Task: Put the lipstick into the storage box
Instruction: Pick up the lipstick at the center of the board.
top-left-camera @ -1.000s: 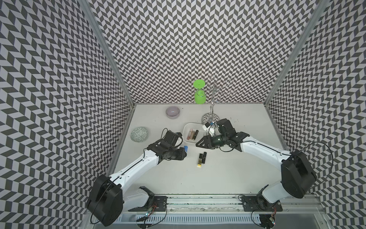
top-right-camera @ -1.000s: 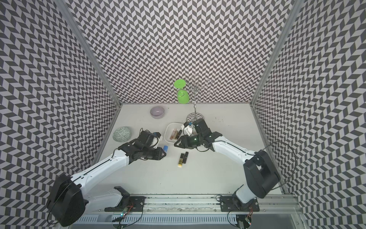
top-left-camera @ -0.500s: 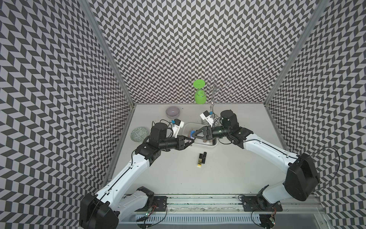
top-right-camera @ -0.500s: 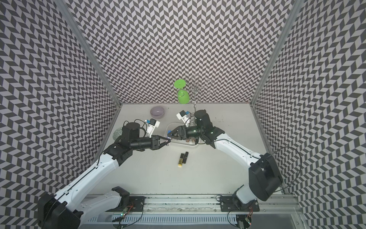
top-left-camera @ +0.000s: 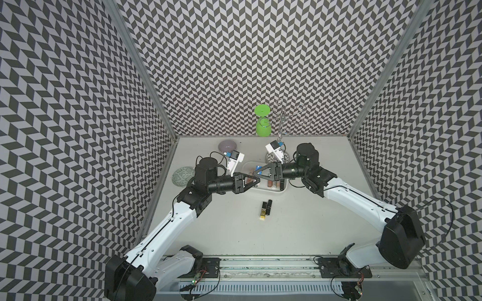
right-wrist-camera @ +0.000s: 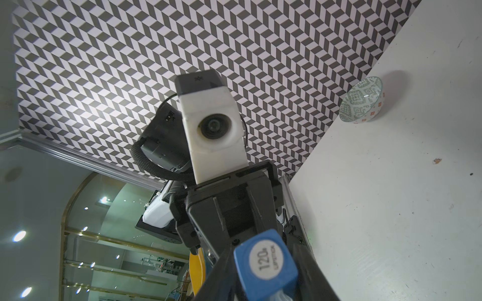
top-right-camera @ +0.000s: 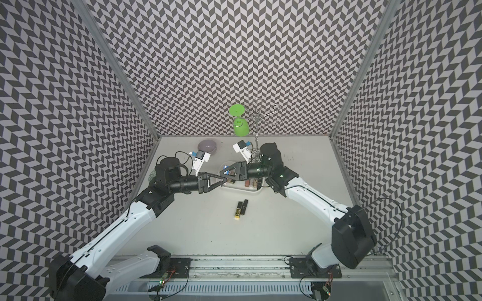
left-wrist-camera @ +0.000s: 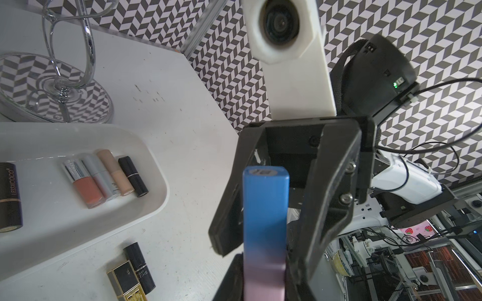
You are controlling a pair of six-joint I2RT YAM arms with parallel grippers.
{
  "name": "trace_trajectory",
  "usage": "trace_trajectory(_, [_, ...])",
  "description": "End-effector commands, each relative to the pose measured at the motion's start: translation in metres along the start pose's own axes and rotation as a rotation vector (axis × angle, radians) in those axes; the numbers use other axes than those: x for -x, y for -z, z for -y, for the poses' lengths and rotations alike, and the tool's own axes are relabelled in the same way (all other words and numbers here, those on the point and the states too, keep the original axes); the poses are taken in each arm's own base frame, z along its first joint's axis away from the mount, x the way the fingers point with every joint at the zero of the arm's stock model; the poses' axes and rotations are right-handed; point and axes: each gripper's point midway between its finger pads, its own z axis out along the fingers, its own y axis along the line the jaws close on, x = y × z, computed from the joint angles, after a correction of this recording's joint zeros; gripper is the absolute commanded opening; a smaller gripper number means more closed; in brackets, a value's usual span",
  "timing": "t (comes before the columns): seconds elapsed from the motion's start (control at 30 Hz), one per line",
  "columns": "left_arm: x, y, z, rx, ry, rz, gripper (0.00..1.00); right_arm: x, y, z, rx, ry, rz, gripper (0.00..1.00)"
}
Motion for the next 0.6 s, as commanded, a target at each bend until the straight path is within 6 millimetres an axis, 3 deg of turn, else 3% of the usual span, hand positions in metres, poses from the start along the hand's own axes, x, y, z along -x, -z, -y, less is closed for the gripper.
trace_trajectory(0.0, [0.005,0.001,0.008,-0.041,-0.027,0.019,0.27,0.005,0.006,-0.027,0.072,0.076,0.025,0.33])
trace_trajectory(0.27, [0.008,-0.001,0.008,-0.052,-0.016,0.026,0.31,0.008,0.009,-0.035,0.092,0.093,0.039,0.16])
trace_trajectory(0.57, [0.011,-0.004,0.006,-0.058,-0.009,0.029,0.5,0.018,0.02,-0.033,0.067,0.097,0.085,0.11])
